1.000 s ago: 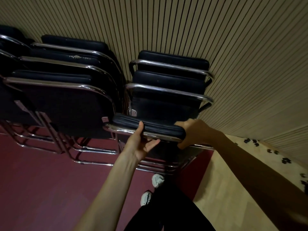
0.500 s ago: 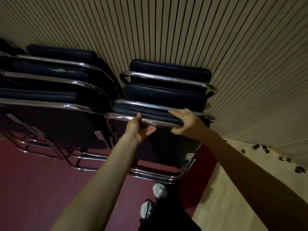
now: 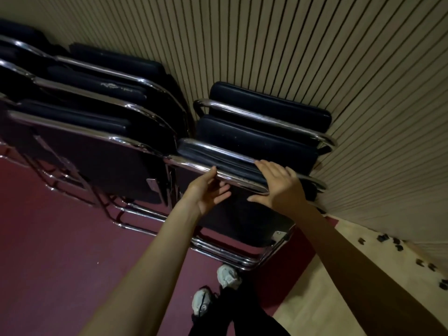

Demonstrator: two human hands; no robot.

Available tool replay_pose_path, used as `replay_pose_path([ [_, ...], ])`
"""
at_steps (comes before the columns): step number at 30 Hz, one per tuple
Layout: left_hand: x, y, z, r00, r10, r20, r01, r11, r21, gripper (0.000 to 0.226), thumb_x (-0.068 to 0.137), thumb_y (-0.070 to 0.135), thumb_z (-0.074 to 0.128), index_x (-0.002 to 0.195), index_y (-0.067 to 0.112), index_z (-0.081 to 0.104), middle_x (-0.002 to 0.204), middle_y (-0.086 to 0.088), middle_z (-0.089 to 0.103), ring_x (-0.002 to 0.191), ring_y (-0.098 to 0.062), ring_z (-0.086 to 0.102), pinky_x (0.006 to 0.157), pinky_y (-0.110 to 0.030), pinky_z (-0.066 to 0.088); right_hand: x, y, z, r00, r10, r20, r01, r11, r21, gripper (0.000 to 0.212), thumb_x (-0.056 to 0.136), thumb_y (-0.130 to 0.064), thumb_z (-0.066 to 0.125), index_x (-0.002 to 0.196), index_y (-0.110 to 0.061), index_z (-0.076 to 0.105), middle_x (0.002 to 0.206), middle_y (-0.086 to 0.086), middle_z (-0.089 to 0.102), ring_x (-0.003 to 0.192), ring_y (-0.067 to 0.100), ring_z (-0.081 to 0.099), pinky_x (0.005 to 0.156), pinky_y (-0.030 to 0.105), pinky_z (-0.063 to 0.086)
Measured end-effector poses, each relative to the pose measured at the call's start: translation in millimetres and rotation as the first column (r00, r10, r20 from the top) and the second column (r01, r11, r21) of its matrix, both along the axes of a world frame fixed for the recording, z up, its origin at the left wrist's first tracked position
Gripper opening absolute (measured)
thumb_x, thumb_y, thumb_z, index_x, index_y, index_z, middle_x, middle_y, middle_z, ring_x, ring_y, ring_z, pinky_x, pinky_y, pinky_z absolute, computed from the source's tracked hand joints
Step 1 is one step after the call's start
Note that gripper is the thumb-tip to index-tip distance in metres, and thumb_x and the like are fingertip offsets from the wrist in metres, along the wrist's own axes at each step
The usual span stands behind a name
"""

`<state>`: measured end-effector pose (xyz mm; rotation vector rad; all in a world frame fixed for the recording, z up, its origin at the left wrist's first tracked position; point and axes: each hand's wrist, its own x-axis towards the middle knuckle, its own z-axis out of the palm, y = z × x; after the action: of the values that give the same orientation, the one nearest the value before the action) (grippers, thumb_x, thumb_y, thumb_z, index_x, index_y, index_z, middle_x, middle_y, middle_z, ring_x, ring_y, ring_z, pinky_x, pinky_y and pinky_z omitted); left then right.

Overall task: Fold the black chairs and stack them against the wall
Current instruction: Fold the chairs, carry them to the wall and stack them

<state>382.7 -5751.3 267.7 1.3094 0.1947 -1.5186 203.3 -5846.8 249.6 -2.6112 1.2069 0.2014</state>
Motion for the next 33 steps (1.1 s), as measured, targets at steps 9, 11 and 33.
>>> replay_pose_path([
  [9, 52, 73, 30, 0.974, 0.189, 0.124, -0.185, 0.982, -0.04, 0.035, 0.1, 0.017, 0.047, 0.133, 0.004, 0.05, 0.128, -0.013, 0.057, 0.105, -0.025, 0.059, 0.084, -0.037, 0.049, 61, 49, 47, 0.999, 0.042, -0.012, -0.04, 0.99, 0.138, 0.084, 0.089, -0.056, 0.053, 0.152, -0.021, 0.01, 0.16, 0.003, 0.009, 0.147, 0.021, 0.004, 0.118, 0.052, 0.006],
  [11, 63, 110, 39, 0.965, 0.192, 0.176, -0.184, 0.981, -0.059, 0.031, 0.1, 0.017, 0.047, 0.129, 0.007, 0.053, 0.125, -0.01, 0.058, 0.105, -0.022, 0.06, 0.083, -0.033, 0.049, 88, 82, 61, 0.99, 0.114, 0.079, -0.126, 0.978, 0.169, 0.076, 0.091, -0.05, 0.053, 0.151, -0.019, 0.017, 0.158, 0.003, 0.018, 0.146, 0.02, 0.013, 0.118, 0.048, 0.011],
  [33, 135, 784, 37, 0.211, 0.813, 0.542, -0.975, 0.212, 0.061, 0.06, 0.097, 0.038, 0.052, 0.15, 0.017, 0.033, 0.154, 0.002, 0.034, 0.143, -0.02, 0.029, 0.116, -0.045, 0.025, 398, 689, 76, 0.349, 0.908, 0.234, -0.867, 0.218, 0.448, 0.08, 0.09, -0.06, 0.045, 0.152, -0.02, 0.017, 0.158, 0.002, 0.019, 0.146, 0.015, 0.016, 0.119, 0.031, 0.014],
])
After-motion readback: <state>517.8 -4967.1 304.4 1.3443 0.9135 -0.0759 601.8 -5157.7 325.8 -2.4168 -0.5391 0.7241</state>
